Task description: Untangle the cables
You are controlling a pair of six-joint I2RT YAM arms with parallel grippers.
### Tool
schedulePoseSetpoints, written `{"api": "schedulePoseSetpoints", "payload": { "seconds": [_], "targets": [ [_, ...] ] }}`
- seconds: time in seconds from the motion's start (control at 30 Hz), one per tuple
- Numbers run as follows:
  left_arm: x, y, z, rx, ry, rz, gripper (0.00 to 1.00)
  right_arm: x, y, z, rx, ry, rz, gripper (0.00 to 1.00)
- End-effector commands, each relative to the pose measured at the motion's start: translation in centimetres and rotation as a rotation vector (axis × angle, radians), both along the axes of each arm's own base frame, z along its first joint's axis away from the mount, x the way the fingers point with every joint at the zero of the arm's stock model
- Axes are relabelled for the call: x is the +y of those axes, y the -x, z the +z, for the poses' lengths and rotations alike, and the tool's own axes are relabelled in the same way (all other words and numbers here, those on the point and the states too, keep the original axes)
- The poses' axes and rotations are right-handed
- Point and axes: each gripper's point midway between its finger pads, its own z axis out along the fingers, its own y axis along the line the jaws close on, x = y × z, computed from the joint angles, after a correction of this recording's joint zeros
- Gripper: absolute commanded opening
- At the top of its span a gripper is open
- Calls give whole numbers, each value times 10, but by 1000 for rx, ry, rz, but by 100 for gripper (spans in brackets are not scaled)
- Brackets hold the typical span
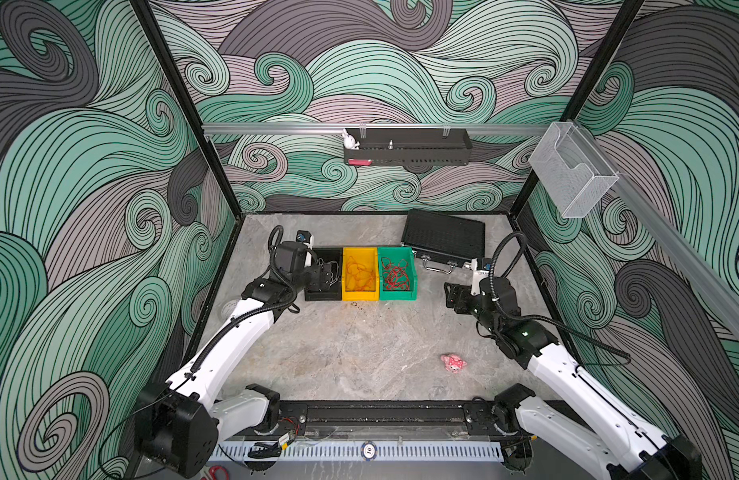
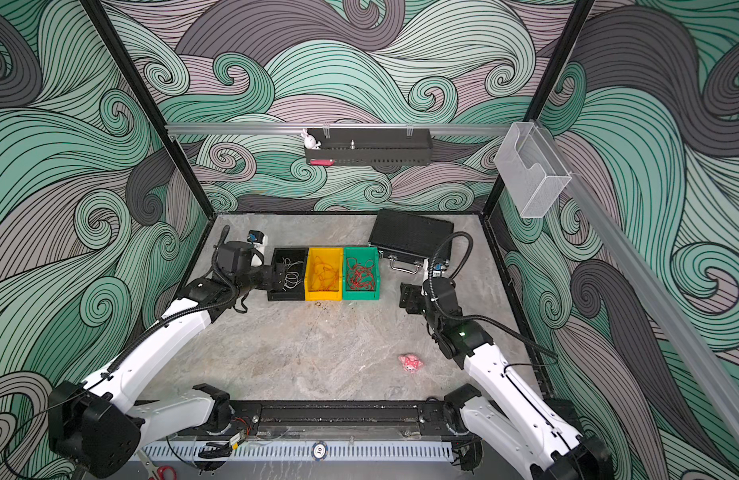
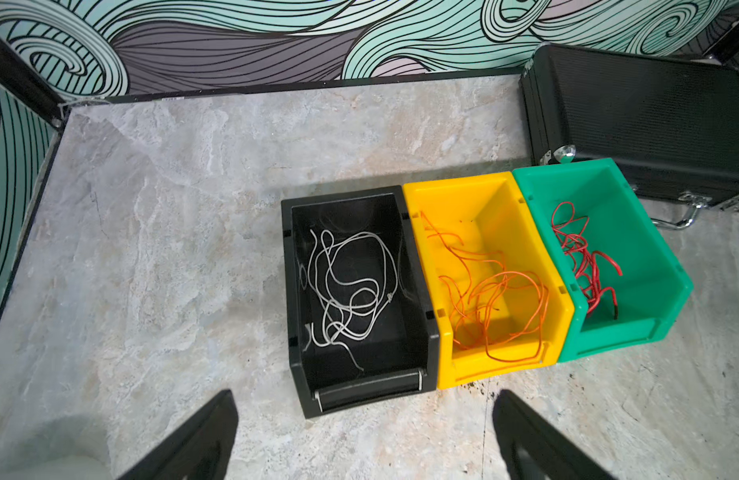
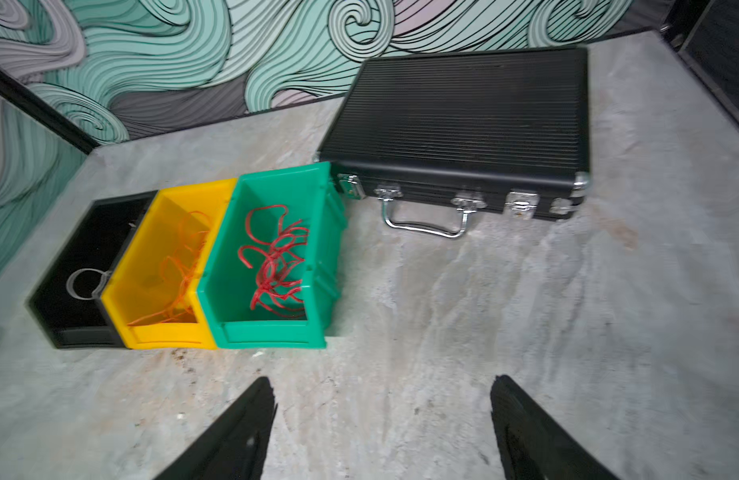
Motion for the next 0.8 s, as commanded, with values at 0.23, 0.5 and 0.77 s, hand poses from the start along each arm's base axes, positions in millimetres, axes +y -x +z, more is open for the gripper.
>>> {"api": "schedulePoseSetpoints", "payload": {
  "seconds": [0.23,0.5,0.77],
  "targets": [
    [76,2,-33,-173,-104,328,99,-85,-12,9,-126,174,-356,99],
    [91,-18,-53,-142,-158,374,99,-129,-15,-13,-183,288,-507,99],
    [100,-31,-75,-217,-204,336,99,-154,-18,-29,-149,314,-584,99]
  ]
}}
